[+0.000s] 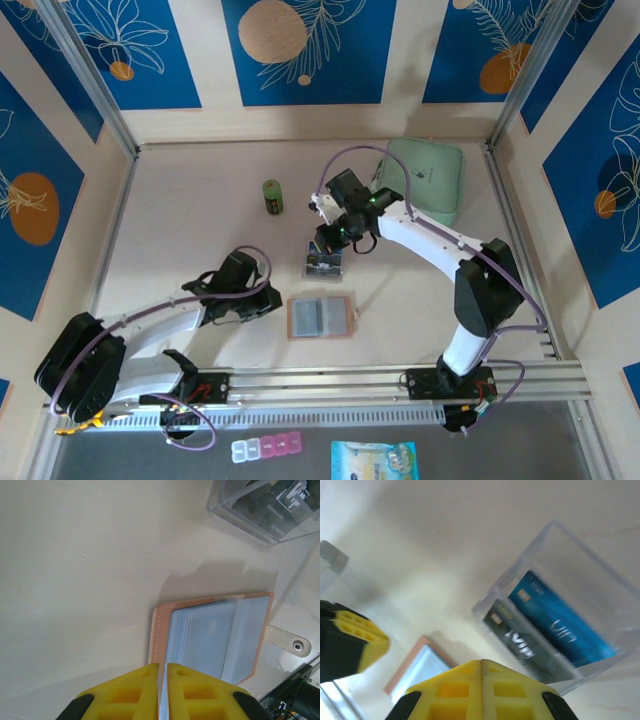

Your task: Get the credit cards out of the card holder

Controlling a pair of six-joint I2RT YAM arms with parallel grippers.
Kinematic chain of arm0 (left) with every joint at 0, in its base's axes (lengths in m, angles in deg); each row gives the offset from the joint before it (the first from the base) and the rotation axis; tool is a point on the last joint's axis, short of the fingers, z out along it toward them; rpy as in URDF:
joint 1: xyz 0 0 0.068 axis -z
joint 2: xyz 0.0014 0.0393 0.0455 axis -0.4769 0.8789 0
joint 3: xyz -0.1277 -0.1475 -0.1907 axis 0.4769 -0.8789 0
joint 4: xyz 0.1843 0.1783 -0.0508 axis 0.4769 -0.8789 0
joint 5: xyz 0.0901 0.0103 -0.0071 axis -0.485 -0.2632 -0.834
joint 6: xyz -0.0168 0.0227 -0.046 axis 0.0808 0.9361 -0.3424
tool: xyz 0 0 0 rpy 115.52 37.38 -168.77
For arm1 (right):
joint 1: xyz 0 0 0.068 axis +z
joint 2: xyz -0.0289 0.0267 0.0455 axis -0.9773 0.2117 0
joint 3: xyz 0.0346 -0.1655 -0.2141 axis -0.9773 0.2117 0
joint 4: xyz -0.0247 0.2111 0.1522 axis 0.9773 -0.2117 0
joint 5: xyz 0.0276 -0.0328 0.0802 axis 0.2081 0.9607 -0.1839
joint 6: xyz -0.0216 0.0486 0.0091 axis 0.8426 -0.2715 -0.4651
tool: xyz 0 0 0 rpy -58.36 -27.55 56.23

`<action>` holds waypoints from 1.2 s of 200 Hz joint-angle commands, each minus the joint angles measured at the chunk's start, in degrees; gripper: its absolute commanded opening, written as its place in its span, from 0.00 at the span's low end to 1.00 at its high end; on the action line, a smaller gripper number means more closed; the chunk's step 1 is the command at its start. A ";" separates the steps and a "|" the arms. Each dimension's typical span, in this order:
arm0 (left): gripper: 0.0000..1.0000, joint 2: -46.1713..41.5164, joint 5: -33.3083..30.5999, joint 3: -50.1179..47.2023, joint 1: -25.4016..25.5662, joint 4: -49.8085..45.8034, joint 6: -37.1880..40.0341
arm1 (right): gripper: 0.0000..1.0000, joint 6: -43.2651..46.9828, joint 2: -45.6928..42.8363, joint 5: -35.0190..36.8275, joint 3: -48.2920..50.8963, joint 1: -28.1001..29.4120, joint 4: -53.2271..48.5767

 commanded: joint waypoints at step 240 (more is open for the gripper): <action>0.07 6.64 -2.84 -4.22 8.93 6.30 -4.35 | 0.30 -41.56 -5.73 -6.54 26.35 14.51 16.86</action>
